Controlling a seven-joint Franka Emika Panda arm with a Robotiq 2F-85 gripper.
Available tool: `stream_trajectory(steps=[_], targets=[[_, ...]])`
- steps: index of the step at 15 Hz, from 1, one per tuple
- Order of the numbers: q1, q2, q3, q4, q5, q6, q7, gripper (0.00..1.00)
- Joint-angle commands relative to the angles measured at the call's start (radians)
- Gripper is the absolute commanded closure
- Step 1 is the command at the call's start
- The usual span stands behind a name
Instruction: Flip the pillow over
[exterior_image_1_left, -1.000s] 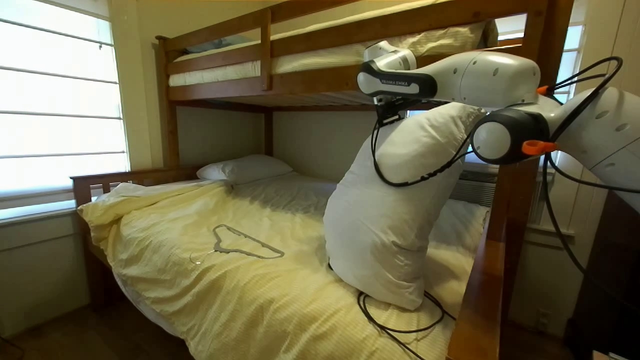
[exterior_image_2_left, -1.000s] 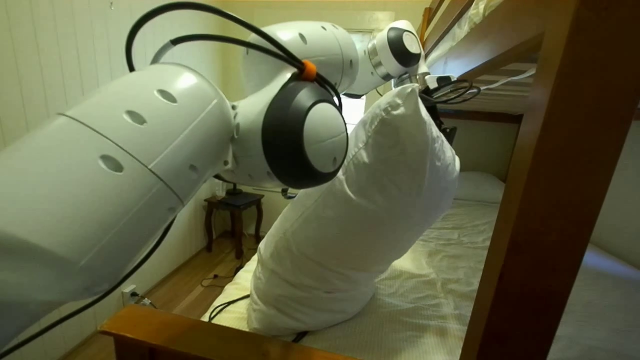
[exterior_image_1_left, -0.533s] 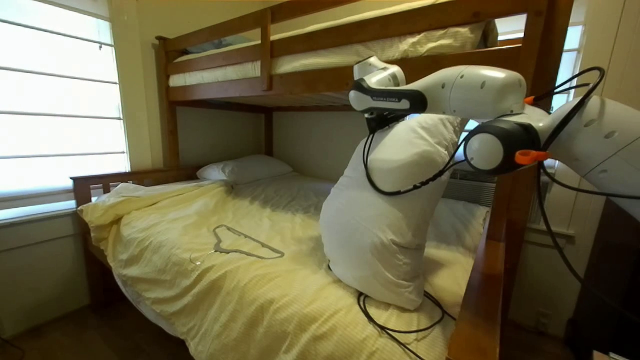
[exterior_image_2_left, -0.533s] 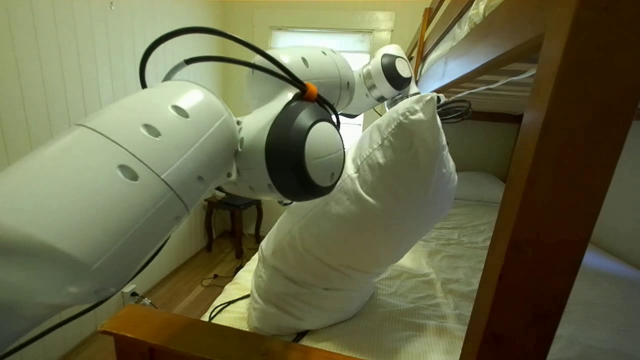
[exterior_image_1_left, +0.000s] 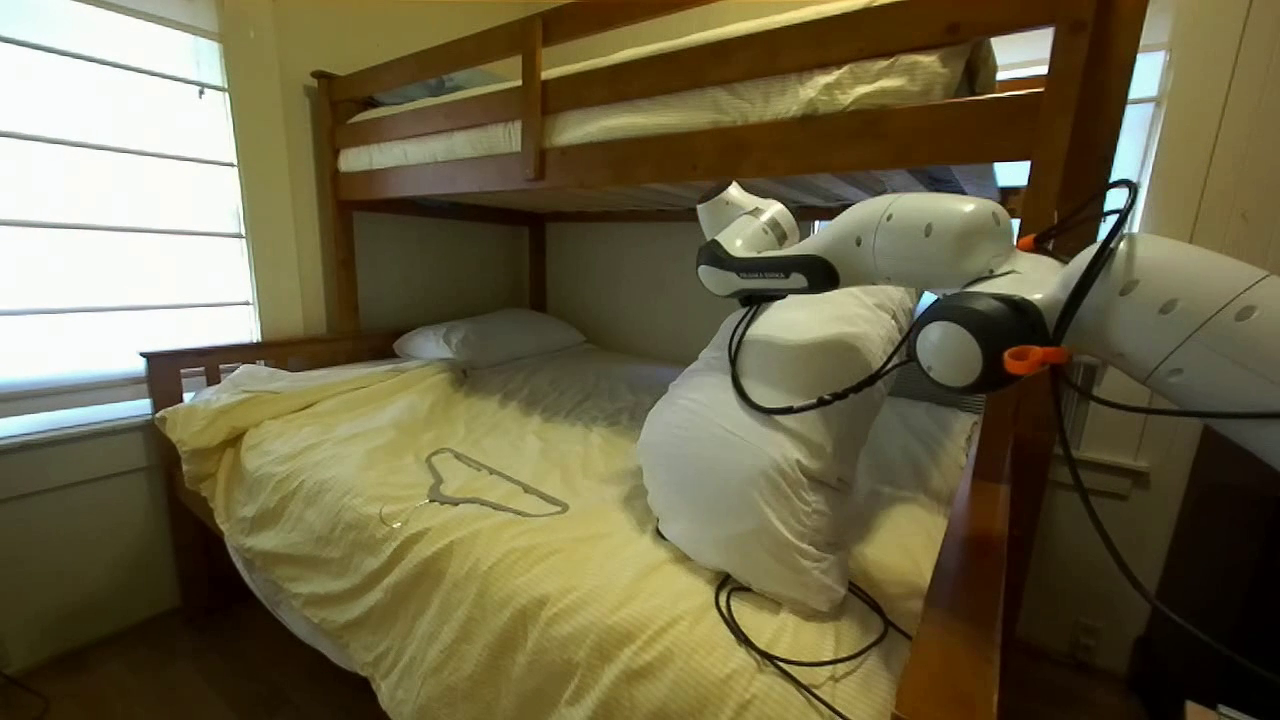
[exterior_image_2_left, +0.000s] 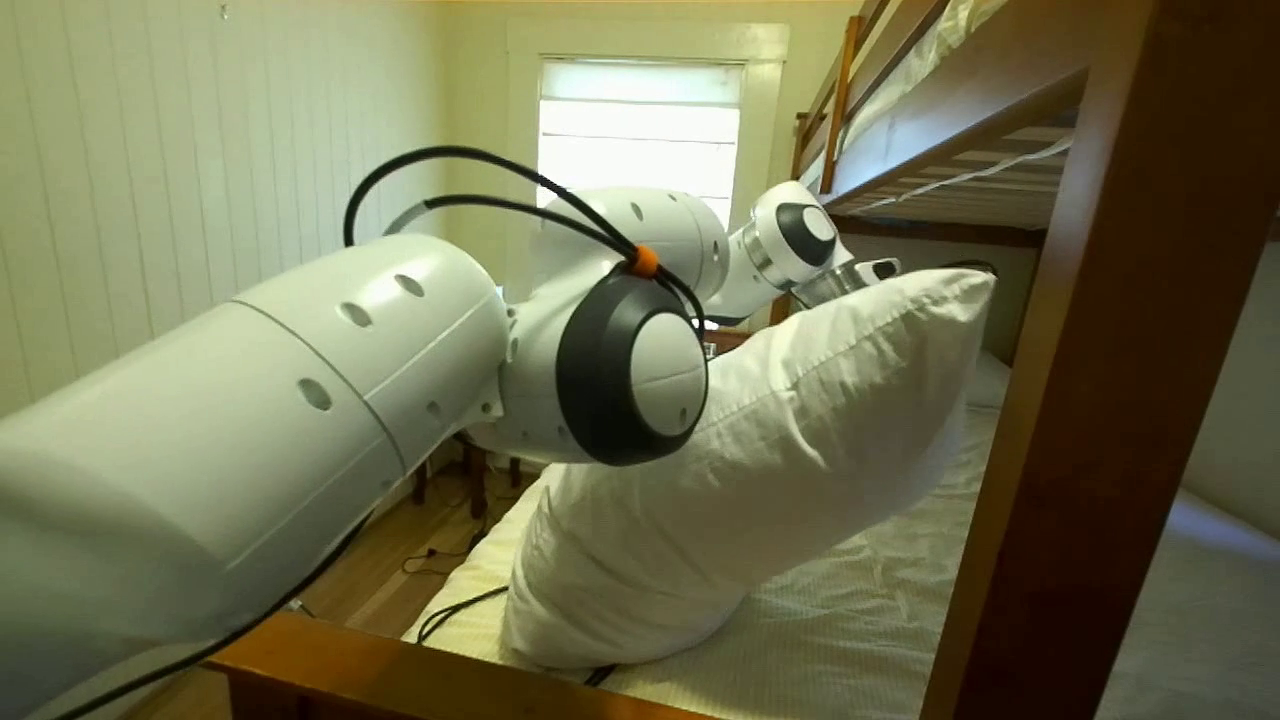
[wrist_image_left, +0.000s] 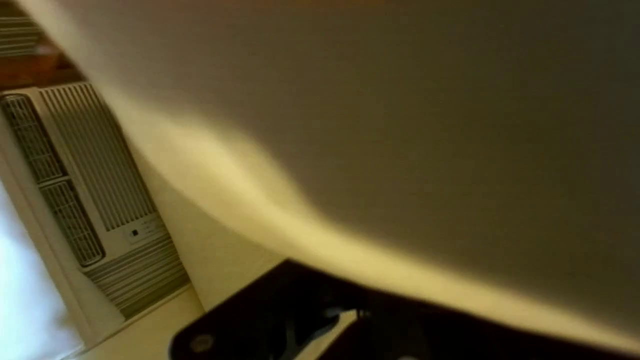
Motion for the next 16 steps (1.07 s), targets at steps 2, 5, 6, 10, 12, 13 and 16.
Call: stream_trajectory(steps=[2, 5, 6, 10, 12, 13, 16], targets=[[-0.072, 0.069, -0.076, 0.027, -0.076, 0.018, -0.065, 0.97], [-0.115, 0.104, -0.114, 0.031, -0.105, 0.01, -0.079, 0.75], [-0.126, 0.115, -0.121, 0.039, -0.109, 0.016, -0.073, 0.63], [-0.103, 0.065, -0.108, 0.006, -0.093, 0.125, -0.022, 0.36], [-0.077, 0.025, -0.056, 0.016, -0.033, 0.125, -0.002, 0.24], [-0.056, 0.009, -0.031, 0.021, -0.009, 0.106, 0.001, 0.16], [0.01, -0.053, 0.047, 0.014, 0.064, 0.044, -0.007, 0.0]])
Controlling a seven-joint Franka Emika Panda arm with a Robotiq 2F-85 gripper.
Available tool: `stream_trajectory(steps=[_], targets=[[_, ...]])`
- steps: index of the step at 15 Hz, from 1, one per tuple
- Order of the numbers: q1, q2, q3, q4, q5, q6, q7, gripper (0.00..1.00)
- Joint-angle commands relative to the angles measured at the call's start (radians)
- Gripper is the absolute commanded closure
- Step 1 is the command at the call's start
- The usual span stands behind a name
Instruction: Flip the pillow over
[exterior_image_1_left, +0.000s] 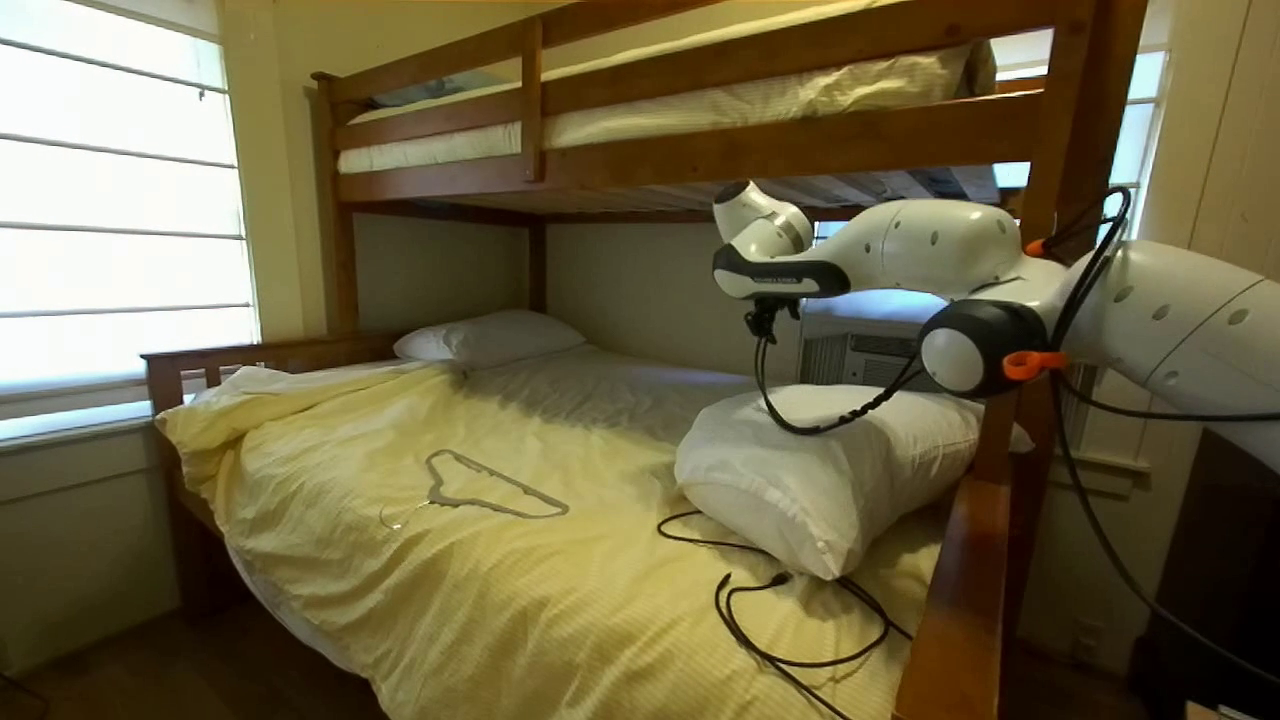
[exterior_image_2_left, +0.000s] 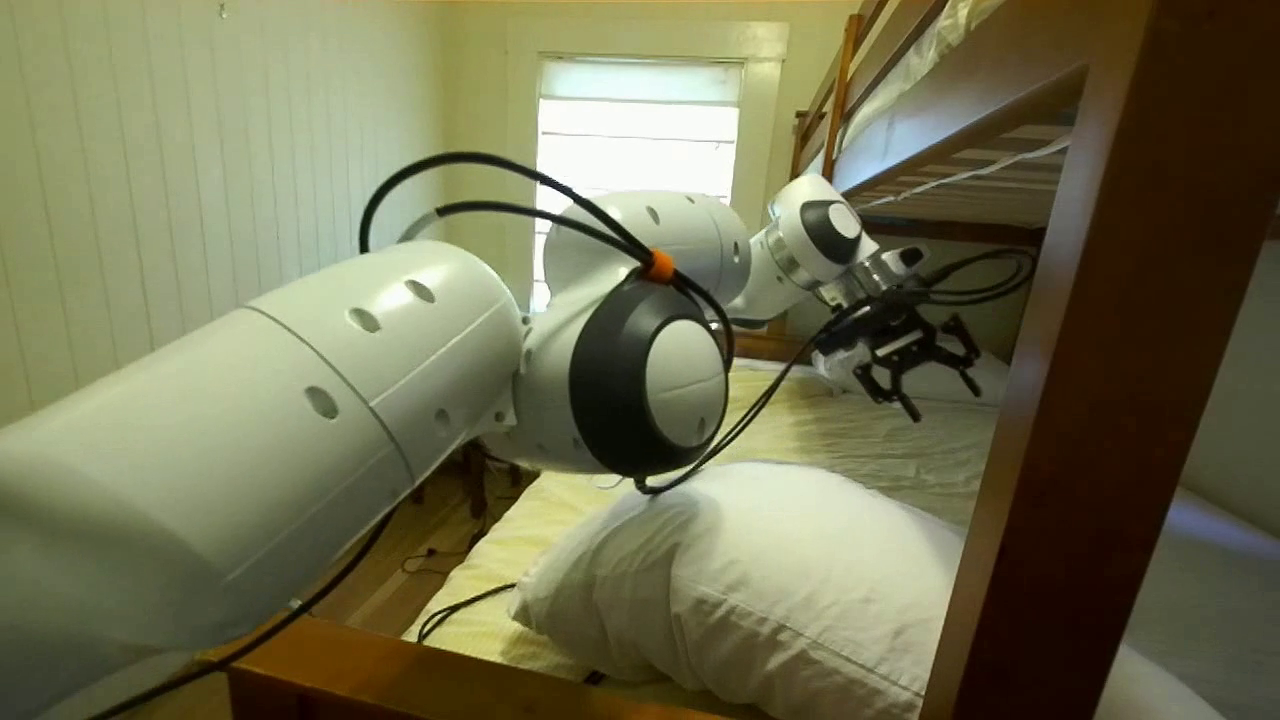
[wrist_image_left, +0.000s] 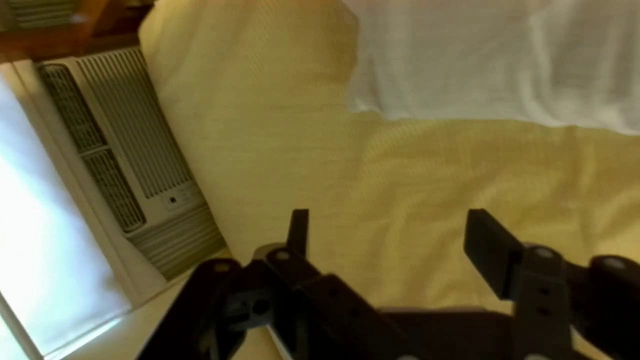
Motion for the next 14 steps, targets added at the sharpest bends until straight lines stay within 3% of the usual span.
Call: stream_trajectory(steps=[1, 6, 12, 13, 14], targets=[[0.072, -0.083, 0.091, -0.016, 0.096, -0.083, 0.006, 0.0], [0.136, -0.202, 0.21, -0.027, 0.22, -0.248, -0.009, 0.0], [0.119, -0.27, 0.324, -0.037, 0.384, -0.446, 0.028, 0.0], [0.139, -0.258, 0.282, -0.02, 0.324, -0.409, 0.007, 0.0], [0.139, -0.259, 0.287, -0.021, 0.33, -0.412, 0.008, 0.0]])
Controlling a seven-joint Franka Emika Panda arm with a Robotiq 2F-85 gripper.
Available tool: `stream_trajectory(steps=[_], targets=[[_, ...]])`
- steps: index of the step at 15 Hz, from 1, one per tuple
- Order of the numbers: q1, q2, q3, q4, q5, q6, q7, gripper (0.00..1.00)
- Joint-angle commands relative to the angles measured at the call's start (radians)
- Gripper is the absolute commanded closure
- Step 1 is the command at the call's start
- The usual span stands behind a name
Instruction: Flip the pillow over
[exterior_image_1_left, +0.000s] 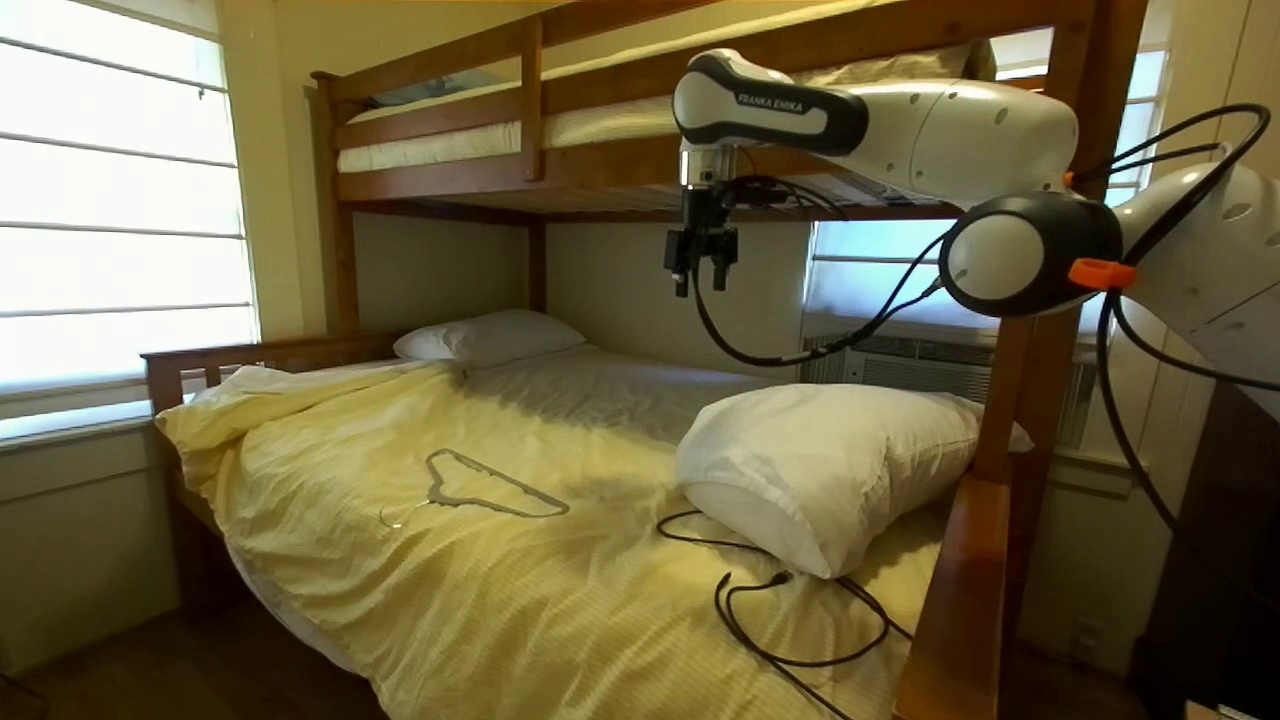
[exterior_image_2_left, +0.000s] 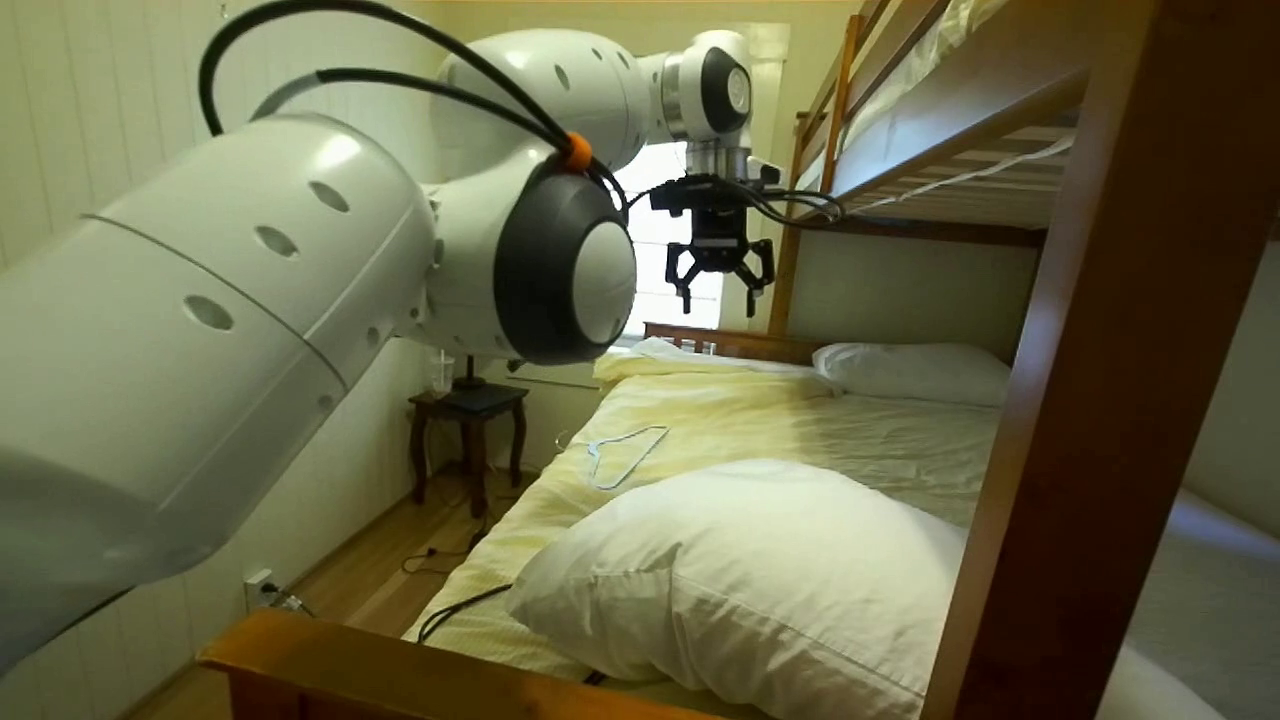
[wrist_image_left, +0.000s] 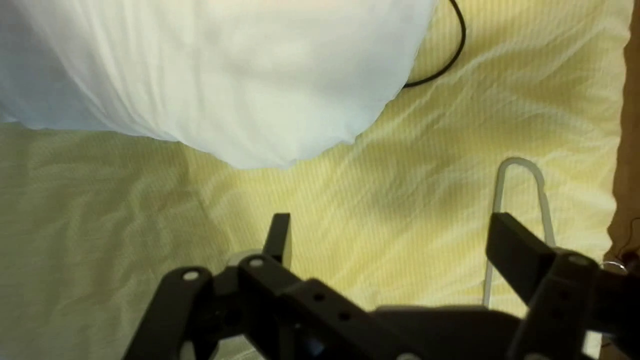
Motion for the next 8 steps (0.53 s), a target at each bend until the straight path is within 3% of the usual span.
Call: stream_trajectory(steps=[1, 4, 8], targets=[[0.003, -0.009, -0.006, -0.017, 0.002, 0.008, 0.001, 0.0], [0.002, -0.008, -0.007, -0.02, 0.002, 0.008, 0.001, 0.0], [0.074, 0.041, -0.004, -0.046, -0.02, 0.019, 0.0, 0.0]])
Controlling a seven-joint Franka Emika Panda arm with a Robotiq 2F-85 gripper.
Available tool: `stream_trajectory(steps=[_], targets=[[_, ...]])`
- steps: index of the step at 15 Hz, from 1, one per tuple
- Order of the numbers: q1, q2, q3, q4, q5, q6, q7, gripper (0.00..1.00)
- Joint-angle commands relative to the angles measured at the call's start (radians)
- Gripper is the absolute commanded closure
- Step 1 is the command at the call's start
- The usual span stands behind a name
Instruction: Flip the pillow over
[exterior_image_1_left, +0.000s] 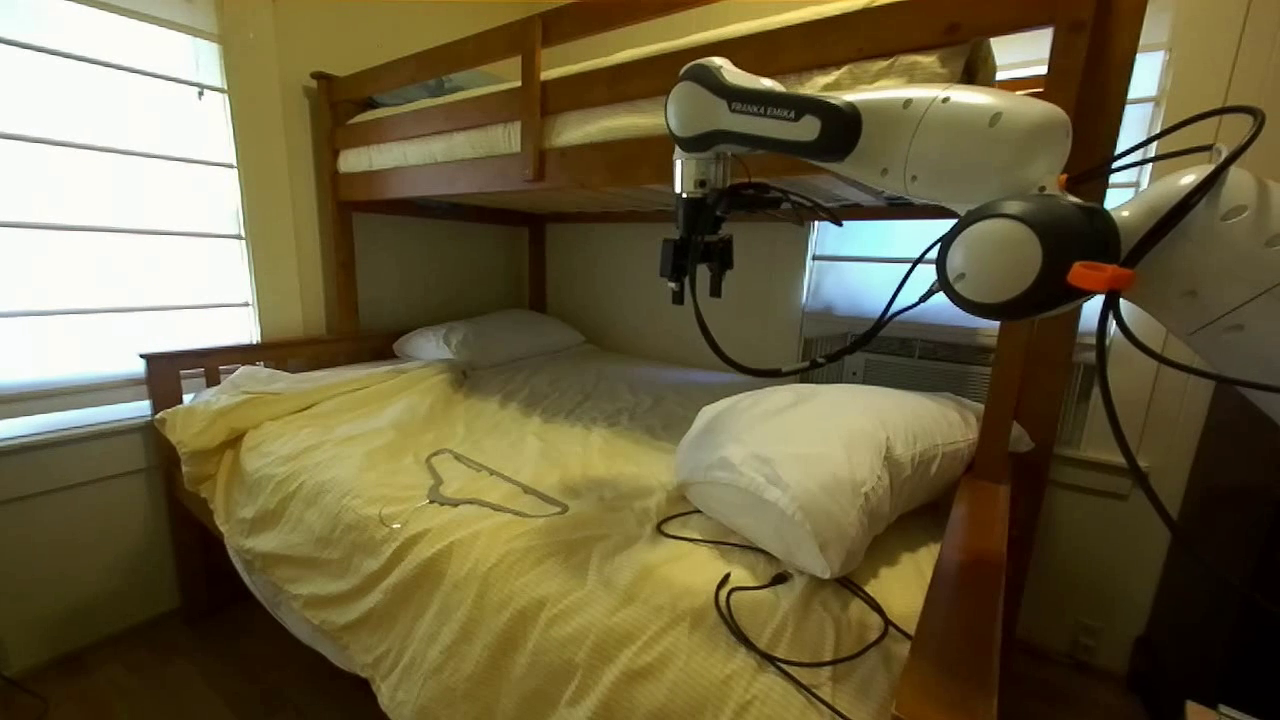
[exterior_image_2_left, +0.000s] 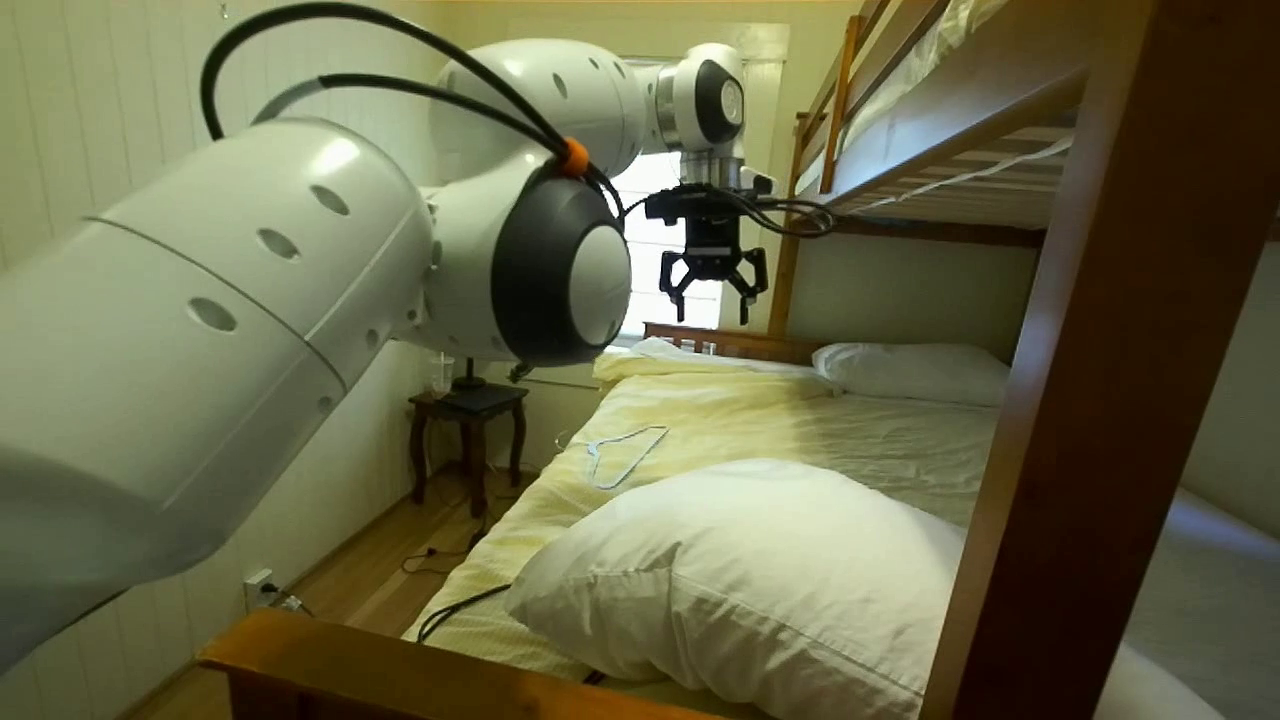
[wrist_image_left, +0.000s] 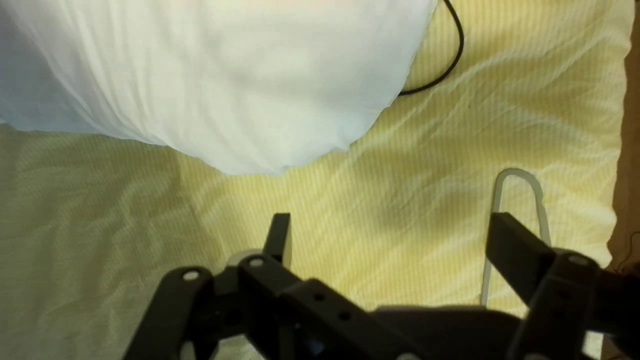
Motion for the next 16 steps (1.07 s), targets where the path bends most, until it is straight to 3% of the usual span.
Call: stream_trajectory(steps=[1, 2, 8, 12, 16], targets=[[0.073, 0.066, 0.006, -0.008, -0.013, 0.002, 0.01, 0.0], [0.086, 0.128, 0.015, 0.065, -0.001, -0.037, 0.015, 0.0], [0.173, 0.242, 0.002, 0.039, -0.018, -0.088, 0.054, 0.0], [0.196, 0.259, -0.052, 0.027, -0.077, -0.251, 0.125, 0.0], [0.189, 0.27, -0.058, 0.026, -0.093, -0.376, 0.122, 0.0]])
